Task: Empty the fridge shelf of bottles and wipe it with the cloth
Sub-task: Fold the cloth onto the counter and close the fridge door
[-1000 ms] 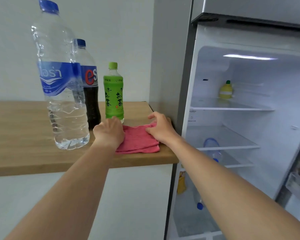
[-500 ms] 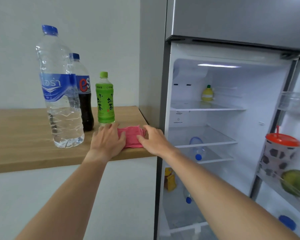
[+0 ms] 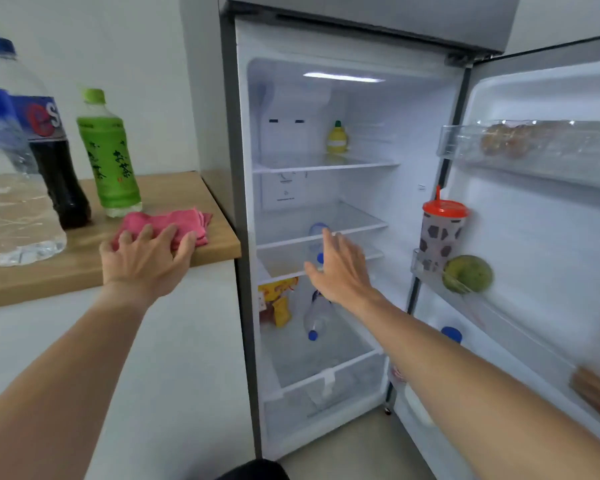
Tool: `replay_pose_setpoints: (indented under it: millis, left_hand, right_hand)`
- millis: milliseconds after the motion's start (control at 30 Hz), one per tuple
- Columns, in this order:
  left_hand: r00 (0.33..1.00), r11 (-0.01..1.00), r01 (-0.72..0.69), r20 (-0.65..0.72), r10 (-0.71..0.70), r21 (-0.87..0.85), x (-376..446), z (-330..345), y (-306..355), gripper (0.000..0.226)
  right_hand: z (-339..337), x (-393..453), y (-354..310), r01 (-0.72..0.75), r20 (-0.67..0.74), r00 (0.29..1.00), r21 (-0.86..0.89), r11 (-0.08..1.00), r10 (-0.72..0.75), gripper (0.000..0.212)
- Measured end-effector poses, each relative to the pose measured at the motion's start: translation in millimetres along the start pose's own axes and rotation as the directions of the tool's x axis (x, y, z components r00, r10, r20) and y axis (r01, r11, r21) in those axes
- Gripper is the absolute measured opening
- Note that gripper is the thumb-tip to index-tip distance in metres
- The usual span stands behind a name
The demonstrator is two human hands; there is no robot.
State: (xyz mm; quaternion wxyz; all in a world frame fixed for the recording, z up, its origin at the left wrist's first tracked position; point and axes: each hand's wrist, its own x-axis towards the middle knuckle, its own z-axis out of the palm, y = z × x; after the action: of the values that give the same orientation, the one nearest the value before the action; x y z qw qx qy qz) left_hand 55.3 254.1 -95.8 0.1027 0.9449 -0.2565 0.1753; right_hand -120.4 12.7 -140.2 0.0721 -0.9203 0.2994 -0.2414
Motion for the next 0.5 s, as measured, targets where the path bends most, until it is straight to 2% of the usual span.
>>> replay_pose_setpoints:
  millis: [100, 200, 267, 367, 433, 500]
  left_hand:
    - [1.0, 1.0, 0.007, -0.021, -0.007, 0.008, -2, 3, 0, 0.071]
    - [0.998, 1.0, 0.002, -0.068, -0.001, 0.016, 0, 6, -1, 0.083]
    - [0.997, 1.0, -0.011, -0.07, 0.01, -0.005, 2, 9, -1, 0.09]
    - [0.998, 0.999, -0.05, -0.05, 0.049, -0.013, 5, 13, -7, 0.096]
    - [0.995, 0.997, -0.08, -0.06, 0.079, -0.008, 3, 12, -6, 0.087]
    - [0.977, 0.986, -0.166, -0.129, 0.168, 0.028, -5, 12, 2, 0.071]
  right_hand:
    - [-13, -19, 71, -0.329, -0.015, 0.943, -0.176, 0.928, 0.331, 0.086]
    - [-29, -45, 118, -0.524, -0.052, 0.848, -0.238, 0.818, 0.528, 0.093]
    - [-37, -60, 135, -0.577, -0.033, 0.811, -0.217, 0.788, 0.584, 0.093]
    - [-41, -72, 146, -0.564, -0.007, 0.816, -0.224, 0.794, 0.578, 0.092]
    - [-40, -74, 146, -0.532, -0.004, 0.836, -0.249, 0.81, 0.548, 0.092]
    - [-38, -74, 145, -0.515, -0.001, 0.845, -0.272, 0.813, 0.535, 0.092]
